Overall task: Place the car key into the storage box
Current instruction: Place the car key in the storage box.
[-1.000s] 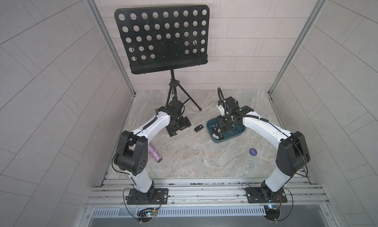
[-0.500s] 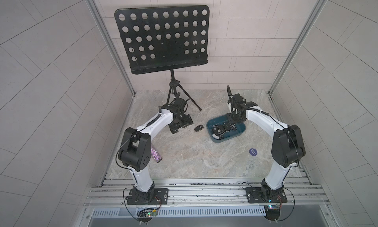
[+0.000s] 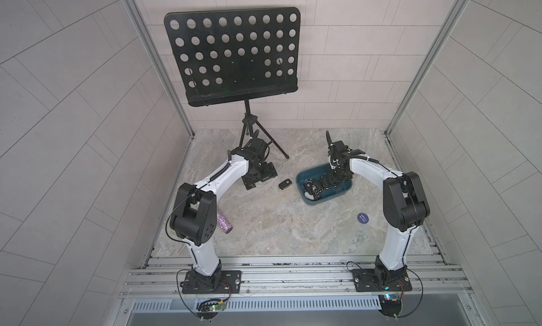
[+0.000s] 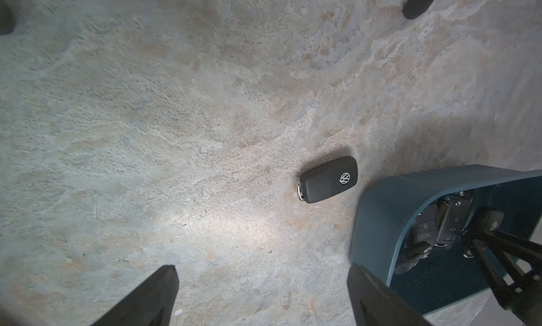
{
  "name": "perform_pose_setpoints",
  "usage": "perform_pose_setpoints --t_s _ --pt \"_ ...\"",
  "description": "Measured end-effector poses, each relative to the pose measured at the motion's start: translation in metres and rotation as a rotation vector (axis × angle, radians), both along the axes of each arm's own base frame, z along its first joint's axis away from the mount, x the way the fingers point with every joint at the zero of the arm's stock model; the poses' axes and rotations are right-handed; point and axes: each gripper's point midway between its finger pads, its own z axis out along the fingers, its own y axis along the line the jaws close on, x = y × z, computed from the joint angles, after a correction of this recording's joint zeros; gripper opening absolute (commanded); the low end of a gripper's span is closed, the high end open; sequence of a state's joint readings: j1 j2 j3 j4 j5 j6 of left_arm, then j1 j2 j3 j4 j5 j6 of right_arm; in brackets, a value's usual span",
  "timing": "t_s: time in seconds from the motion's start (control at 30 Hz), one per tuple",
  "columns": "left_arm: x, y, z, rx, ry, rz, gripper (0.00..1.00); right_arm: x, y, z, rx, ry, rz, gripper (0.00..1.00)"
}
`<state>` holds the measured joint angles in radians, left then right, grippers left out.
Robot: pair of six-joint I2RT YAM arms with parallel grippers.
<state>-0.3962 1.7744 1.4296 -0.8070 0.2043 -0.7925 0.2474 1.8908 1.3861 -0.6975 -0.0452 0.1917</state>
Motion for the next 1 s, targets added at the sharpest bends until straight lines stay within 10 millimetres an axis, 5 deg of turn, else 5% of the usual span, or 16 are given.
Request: perform_pose_setpoints --t_s 0.3,0.73,1.0 --pt "-0.01 0.005 -0.013 0.02 0.032 0.001 0.97 0.002 -0.002 -0.013 -0.003 0.018 -0.008 0.36" --pt "-0.015 0.004 -0.008 0.083 -0.016 -0.107 0.96 0.001 -0.002 -0.012 0.008 0.021 -0.03 0.6" --pt "-0.022 0.0 -0.012 0.17 -0.039 -0.267 0.96 -0.004 0.005 0.031 0.076 -0.048 -0.044 0.69"
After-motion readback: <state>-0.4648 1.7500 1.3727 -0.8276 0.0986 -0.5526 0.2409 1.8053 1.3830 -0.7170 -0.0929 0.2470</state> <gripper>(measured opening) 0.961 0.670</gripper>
